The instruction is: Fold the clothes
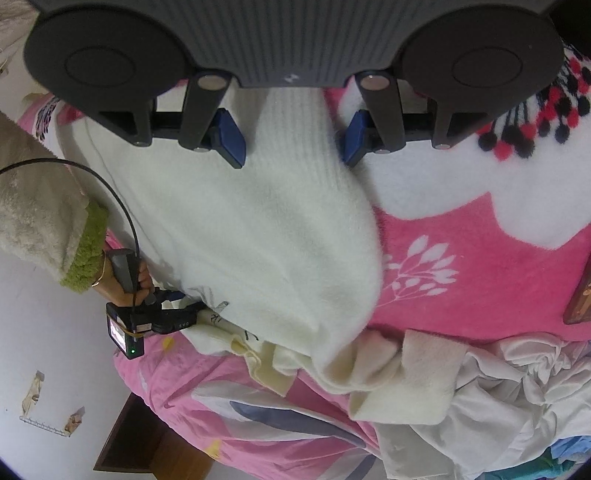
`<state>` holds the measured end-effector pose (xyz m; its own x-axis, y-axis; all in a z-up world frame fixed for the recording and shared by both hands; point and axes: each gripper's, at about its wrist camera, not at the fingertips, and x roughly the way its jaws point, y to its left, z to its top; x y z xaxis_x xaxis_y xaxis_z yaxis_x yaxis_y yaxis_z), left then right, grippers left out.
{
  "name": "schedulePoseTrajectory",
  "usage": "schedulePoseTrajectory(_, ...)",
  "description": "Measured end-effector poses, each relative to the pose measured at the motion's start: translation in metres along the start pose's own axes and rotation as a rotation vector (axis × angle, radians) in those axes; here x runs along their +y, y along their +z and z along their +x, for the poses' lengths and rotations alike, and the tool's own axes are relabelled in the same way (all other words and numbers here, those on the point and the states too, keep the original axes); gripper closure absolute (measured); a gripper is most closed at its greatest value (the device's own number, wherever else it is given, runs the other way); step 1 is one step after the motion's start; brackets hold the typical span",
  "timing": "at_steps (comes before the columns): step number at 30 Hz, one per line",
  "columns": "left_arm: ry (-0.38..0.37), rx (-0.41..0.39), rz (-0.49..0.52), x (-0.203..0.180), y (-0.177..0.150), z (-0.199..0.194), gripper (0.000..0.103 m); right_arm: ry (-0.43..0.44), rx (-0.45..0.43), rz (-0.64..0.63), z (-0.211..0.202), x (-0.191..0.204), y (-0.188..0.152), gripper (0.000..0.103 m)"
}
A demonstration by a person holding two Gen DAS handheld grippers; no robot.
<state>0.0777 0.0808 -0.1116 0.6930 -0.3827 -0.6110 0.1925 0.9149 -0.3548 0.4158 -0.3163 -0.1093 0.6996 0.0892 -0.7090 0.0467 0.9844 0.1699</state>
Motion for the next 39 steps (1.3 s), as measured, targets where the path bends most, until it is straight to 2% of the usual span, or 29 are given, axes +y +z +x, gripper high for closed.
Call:
schedulePoseTrajectory(4, -0.008, 0.008, -0.002, 0.000, 0.001, -0.001, 0.042, 0.014, 0.032, -0.029, -0.030, -0.004, -0.004, 0.043)
schedulePoseTrajectory(6, -0.007, 0.010, -0.009, 0.000, 0.001, -0.001, 0.041, 0.049, 0.018, -0.028, -0.069, -0.014, -0.014, 0.028)
schedulePoseTrajectory(8, -0.009, 0.009, -0.018, 0.000, 0.001, -0.001, 0.041, 0.076, -0.013, -0.022, -0.114, -0.026, -0.027, 0.017)
schedulePoseTrajectory(10, -0.009, 0.009, -0.032, 0.001, 0.001, -0.002, 0.041, 0.095, -0.034, 0.012, -0.160, -0.046, -0.045, 0.016)
schedulePoseTrajectory(12, -0.008, 0.011, -0.055, 0.002, 0.002, -0.002, 0.041, 0.139, -0.006, 0.107, -0.194, -0.069, -0.074, 0.016)
schedulePoseTrajectory(15, 0.004, 0.019, -0.091, 0.002, 0.004, -0.004, 0.044, 0.217, 0.061, 0.238, -0.222, -0.093, -0.129, 0.016)
schedulePoseTrajectory(19, 0.042, 0.031, -0.095, -0.001, 0.004, -0.008, 0.053, 0.237, 0.070, 0.274, -0.245, -0.103, -0.194, 0.018)
schedulePoseTrajectory(21, 0.065, 0.032, -0.093, -0.004, 0.003, -0.010, 0.061, 0.220, 0.038, 0.237, -0.255, -0.096, -0.213, 0.035)
schedulePoseTrajectory(25, 0.105, 0.025, -0.085, -0.008, -0.001, -0.012, 0.074, 0.211, 0.016, 0.112, -0.254, -0.077, -0.238, 0.054)
schedulePoseTrajectory(27, 0.123, 0.018, -0.089, -0.011, -0.002, -0.014, 0.081, 0.183, -0.005, 0.063, -0.252, -0.071, -0.245, 0.068)
schedulePoseTrajectory(28, 0.131, 0.014, -0.094, -0.013, -0.002, -0.014, 0.088, 0.203, -0.014, 0.067, -0.254, -0.073, -0.246, 0.077)
schedulePoseTrajectory(29, 0.137, 0.010, -0.100, -0.015, -0.001, -0.015, 0.092, 0.223, -0.023, 0.072, -0.257, -0.074, -0.247, 0.097)
schedulePoseTrajectory(31, 0.137, 0.007, -0.118, -0.021, 0.002, -0.023, 0.098, 0.250, -0.042, 0.099, -0.265, -0.076, -0.247, 0.099)
schedulePoseTrajectory(36, 0.065, 0.016, -0.156, -0.030, 0.007, -0.053, 0.098, 0.246, -0.132, 0.107, -0.295, -0.081, -0.241, 0.100)
schedulePoseTrajectory(38, 0.059, 0.038, -0.181, -0.024, 0.002, -0.052, 0.098, 0.237, -0.153, 0.112, -0.301, -0.085, -0.239, 0.103)
schedulePoseTrajectory(39, 0.057, 0.049, -0.194, -0.020, -0.001, -0.051, 0.098, 0.203, -0.155, 0.109, -0.300, -0.089, -0.240, 0.103)
